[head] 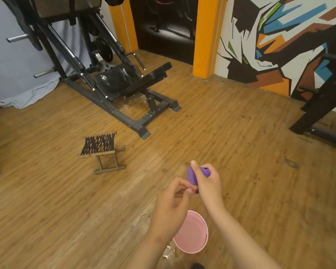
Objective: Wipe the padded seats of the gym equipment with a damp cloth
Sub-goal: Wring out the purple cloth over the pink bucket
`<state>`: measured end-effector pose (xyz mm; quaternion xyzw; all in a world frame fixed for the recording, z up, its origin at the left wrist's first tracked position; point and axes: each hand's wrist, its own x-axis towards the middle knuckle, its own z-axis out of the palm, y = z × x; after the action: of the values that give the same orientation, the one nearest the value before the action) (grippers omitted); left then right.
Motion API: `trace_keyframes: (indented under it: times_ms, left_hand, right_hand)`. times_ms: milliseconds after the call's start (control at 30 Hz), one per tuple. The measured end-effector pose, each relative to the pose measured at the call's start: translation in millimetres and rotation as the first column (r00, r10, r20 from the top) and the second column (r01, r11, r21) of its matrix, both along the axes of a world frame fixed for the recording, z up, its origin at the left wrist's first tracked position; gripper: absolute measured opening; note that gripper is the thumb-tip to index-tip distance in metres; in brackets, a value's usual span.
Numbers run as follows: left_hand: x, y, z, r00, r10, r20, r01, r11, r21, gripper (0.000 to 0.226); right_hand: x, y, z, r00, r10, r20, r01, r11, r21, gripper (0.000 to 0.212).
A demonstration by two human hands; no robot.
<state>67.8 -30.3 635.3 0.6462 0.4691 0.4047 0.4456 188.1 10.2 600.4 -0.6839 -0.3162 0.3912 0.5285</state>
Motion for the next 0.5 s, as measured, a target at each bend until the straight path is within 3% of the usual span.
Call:
trace_keyframes:
  times_ms: [133, 233, 400, 500]
  left_hand:
    - [-22.6, 5.6, -7.7, 0.989, 0.107, -0.103, -0.109, 0.994, -0.017, 0.01]
    - [-44.6, 9.3, -24.2, 0.96, 0.143, -0.239, -0.152, 0.988, -0.022, 0.01]
    - [-77.8, -1.4, -71.4, 0.872, 0.109, -0.477, -0.187, 0.975, -0.118, 0.013]
    - [-86.7, -17.6, -97.4, 0.833, 0.044, -0.552, -0.196, 0.956, -0.219, 0.01]
  right_hand:
    - [20.5, -11.9, -13.5, 0.962, 0.104, 0.251, -0.097, 0.995, -0.038, 0.04]
    - [38.8, -23.1, -25.1, 0.884, 0.232, 0.407, -0.191, 0.972, -0.139, 0.041]
    - [57.4, -46.2, -42.8, 0.636, 0.329, 0.698, -0.143, 0.939, -0.312, 0.041]
    - [62.0, -57.9, -57.9, 0.501, 0.465, 0.73, -0.138, 0.875, -0.463, 0.039]
